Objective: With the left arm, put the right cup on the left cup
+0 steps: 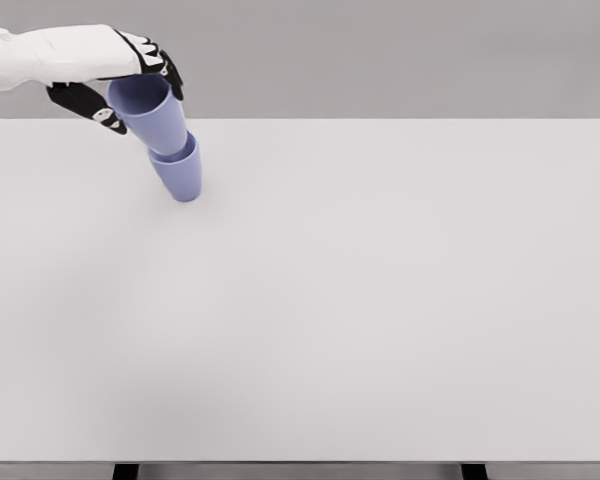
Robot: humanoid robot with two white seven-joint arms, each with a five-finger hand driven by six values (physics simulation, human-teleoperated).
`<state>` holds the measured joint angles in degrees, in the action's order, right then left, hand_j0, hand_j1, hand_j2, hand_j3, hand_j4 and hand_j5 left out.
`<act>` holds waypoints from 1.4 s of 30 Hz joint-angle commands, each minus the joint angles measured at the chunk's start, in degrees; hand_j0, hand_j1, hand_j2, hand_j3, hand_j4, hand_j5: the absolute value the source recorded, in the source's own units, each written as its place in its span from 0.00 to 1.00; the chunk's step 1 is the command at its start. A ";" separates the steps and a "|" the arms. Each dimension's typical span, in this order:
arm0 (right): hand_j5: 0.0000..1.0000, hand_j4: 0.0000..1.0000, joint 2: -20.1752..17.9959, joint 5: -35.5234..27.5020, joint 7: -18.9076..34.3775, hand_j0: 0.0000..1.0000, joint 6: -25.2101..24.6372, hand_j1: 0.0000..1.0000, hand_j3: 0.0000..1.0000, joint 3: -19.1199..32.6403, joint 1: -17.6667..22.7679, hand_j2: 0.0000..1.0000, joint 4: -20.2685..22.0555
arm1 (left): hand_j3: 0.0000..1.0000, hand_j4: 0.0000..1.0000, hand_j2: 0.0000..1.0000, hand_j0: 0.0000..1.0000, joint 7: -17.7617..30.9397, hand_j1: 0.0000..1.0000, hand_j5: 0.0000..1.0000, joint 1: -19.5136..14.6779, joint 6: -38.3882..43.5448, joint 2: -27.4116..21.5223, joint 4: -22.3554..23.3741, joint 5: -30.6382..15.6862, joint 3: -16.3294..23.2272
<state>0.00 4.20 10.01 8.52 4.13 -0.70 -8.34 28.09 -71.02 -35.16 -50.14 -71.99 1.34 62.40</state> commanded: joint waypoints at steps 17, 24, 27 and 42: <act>1.00 1.00 0.00 0.02 0.01 1.00 0.01 1.00 1.00 0.00 0.00 1.00 -0.01 | 0.51 0.51 0.51 0.51 0.30 0.51 0.51 0.00 0.16 5.58 10.20 1.47 0.00; 1.00 1.00 0.00 0.02 0.01 1.00 0.01 1.00 1.00 0.00 0.00 1.00 -0.01 | 0.52 0.52 0.52 0.52 0.30 0.52 0.52 0.09 0.16 8.04 14.07 2.35 -0.09; 1.00 1.00 0.00 0.02 0.01 1.00 0.01 1.00 1.00 0.00 0.00 1.00 -0.01 | 0.52 0.52 0.52 0.52 0.21 0.52 0.52 0.35 0.16 8.04 14.25 2.44 0.00; 1.00 1.00 0.00 0.02 0.01 1.00 0.01 1.00 1.00 0.00 0.00 1.00 -0.01 | 0.62 0.62 0.62 0.62 -0.14 0.62 0.62 0.97 0.16 8.92 15.13 4.02 -0.17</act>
<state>0.00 4.20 10.01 8.52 4.13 -0.70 -8.34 28.12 -70.05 -35.16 -41.24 -56.98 5.58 62.40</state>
